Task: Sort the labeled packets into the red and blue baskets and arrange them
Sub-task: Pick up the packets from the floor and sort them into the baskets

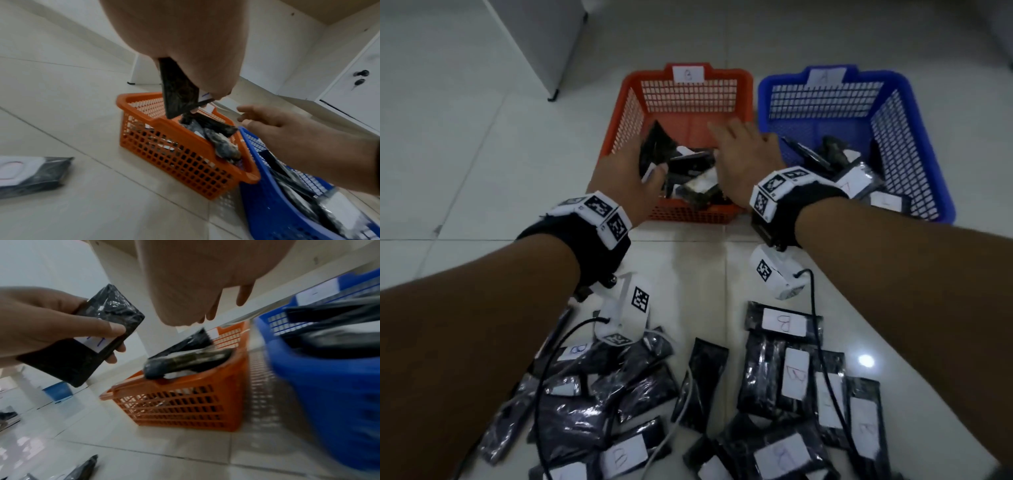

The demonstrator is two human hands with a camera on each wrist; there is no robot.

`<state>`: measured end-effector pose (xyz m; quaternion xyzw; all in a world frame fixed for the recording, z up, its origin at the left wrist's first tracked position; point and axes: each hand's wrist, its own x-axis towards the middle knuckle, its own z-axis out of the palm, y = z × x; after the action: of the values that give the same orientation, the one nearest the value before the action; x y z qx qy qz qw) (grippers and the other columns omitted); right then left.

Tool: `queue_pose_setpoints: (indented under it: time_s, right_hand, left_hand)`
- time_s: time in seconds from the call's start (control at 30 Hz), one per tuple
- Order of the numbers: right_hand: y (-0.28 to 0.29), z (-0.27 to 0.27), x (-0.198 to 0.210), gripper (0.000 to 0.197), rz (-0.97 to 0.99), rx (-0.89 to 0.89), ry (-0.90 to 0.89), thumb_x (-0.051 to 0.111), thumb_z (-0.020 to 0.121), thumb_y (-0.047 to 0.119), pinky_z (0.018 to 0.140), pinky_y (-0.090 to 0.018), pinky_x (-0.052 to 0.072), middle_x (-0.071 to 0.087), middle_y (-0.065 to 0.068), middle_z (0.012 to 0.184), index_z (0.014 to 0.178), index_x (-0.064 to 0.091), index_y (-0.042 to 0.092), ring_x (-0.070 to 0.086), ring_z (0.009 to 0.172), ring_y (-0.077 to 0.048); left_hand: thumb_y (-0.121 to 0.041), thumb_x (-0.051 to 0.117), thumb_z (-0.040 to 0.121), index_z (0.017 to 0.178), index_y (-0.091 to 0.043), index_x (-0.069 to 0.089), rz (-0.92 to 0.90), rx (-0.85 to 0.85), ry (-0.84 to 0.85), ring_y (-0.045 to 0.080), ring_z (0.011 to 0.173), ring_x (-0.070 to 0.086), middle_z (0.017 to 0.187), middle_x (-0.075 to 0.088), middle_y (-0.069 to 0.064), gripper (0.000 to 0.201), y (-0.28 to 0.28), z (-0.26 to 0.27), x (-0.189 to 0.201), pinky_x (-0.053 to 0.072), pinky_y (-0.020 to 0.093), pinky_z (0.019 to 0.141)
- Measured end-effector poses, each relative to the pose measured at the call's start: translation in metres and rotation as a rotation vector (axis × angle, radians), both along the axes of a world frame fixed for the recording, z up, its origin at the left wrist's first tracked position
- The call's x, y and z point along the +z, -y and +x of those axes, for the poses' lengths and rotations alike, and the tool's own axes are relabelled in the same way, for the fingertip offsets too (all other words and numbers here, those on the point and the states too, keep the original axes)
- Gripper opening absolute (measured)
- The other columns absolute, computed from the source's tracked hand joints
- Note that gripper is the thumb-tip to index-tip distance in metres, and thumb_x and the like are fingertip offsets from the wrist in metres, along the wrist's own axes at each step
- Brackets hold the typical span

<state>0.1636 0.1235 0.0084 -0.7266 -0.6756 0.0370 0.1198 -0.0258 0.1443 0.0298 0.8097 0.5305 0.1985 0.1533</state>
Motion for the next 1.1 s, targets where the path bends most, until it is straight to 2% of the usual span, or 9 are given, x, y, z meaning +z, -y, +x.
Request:
queue_pose_setpoints:
  time_s: [0.17,0.23,0.37,0.43,0.5,0.67,0.77,0.9,1.1]
  right_hand:
    - [0.075,0.094,-0.008,0.037,0.138,-0.337,-0.084,0.041,0.099,0.032,0.099,-0.050,0.036,0.051,-0.013,0.130,0.129,0.051,0.013,0.046,0.121,-0.036]
    - [0.112,0.127,-0.015,0.036,0.161,-0.527,-0.113,0.044,0.098,0.033,0.096,-0.050,0.037,0.051,-0.014,0.128,0.125,0.055,0.013,0.046,0.120,-0.036]
    - [0.170,0.166,-0.031,0.043,0.105,-0.826,-0.258,0.052,0.095,0.032,0.096,-0.046,0.038,0.044,-0.014,0.136,0.132,0.050,0.011,0.042,0.125,-0.034]
    - [0.179,0.175,-0.039,0.050,0.068,-0.853,-0.380,0.053,0.096,0.034,0.096,-0.040,0.038,0.043,-0.018,0.138,0.136,0.045,0.005,0.045,0.123,-0.036]
    - [0.178,0.182,-0.044,0.048,0.034,-0.882,-0.554,0.052,0.098,0.034,0.086,-0.033,0.038,0.051,-0.021,0.131,0.134,0.045,0.003,0.051,0.116,-0.036]
    - [0.168,0.188,-0.053,0.037,0.050,-0.933,-0.791,0.046,0.100,0.035,0.068,-0.026,0.031,0.058,-0.010,0.106,0.126,0.047,0.007,0.053,0.090,-0.027]
    - [0.172,0.189,-0.052,0.044,0.056,-0.894,-0.812,0.048,0.099,0.041,0.070,-0.026,0.034,0.058,-0.009,0.112,0.127,0.047,0.007,0.054,0.094,-0.024]
    - [0.195,0.190,-0.048,0.064,0.031,-0.822,-0.638,0.047,0.097,0.048,0.101,-0.039,0.037,0.041,-0.012,0.143,0.145,0.033,0.008,0.044,0.127,-0.028]
    - [0.250,0.163,-0.048,0.067,-0.128,-0.732,-0.465,0.049,0.093,0.048,0.101,-0.043,0.033,0.036,-0.007,0.144,0.146,0.030,0.011,0.042,0.128,-0.027]
  left_hand:
    - [-0.039,0.061,0.088,0.110,-0.019,0.062,-0.036,-0.307,0.058,0.020,0.089,0.061,0.097,0.068,0.002,0.030,0.003,0.085,-0.002,0.038,0.023,0.071]
    - [-0.039,0.065,0.086,0.095,-0.017,0.063,-0.093,-0.393,0.074,0.020,0.077,0.058,0.083,0.064,0.002,0.024,0.014,0.129,-0.001,0.037,0.028,0.064]
    - [-0.034,0.061,0.090,0.095,-0.010,0.060,-0.203,-0.565,-0.063,0.022,0.078,0.054,0.085,0.058,0.005,0.025,0.040,0.209,0.003,0.039,0.031,0.064]
    - [-0.027,0.058,0.092,0.093,-0.010,0.054,-0.204,-0.620,-0.148,0.024,0.078,0.053,0.086,0.055,0.007,0.018,0.046,0.232,0.002,0.033,0.030,0.060]
    - [-0.024,0.058,0.089,0.099,-0.012,0.053,-0.196,-0.633,-0.199,0.029,0.081,0.057,0.090,0.059,0.010,0.016,0.046,0.245,-0.002,0.043,0.034,0.065]
    - [-0.031,0.064,0.086,0.137,-0.019,0.042,-0.078,-0.558,-0.279,0.035,0.111,0.055,0.125,0.058,0.013,0.057,0.042,0.253,-0.013,0.047,0.046,0.091]
    - [-0.041,0.064,0.084,0.146,-0.023,0.031,0.101,-0.402,-0.251,0.034,0.125,0.043,0.137,0.047,0.011,0.072,0.055,0.246,-0.015,0.037,0.050,0.099]
    - [-0.040,0.054,0.087,0.131,-0.019,0.050,0.197,-0.368,-0.203,0.035,0.115,0.047,0.126,0.051,0.012,0.049,0.108,0.225,-0.028,0.039,0.045,0.088]
    - [-0.028,0.056,0.084,0.102,-0.013,0.063,0.062,-0.343,-0.227,0.033,0.095,0.053,0.103,0.057,0.012,0.024,0.198,0.164,-0.066,0.043,0.043,0.078]
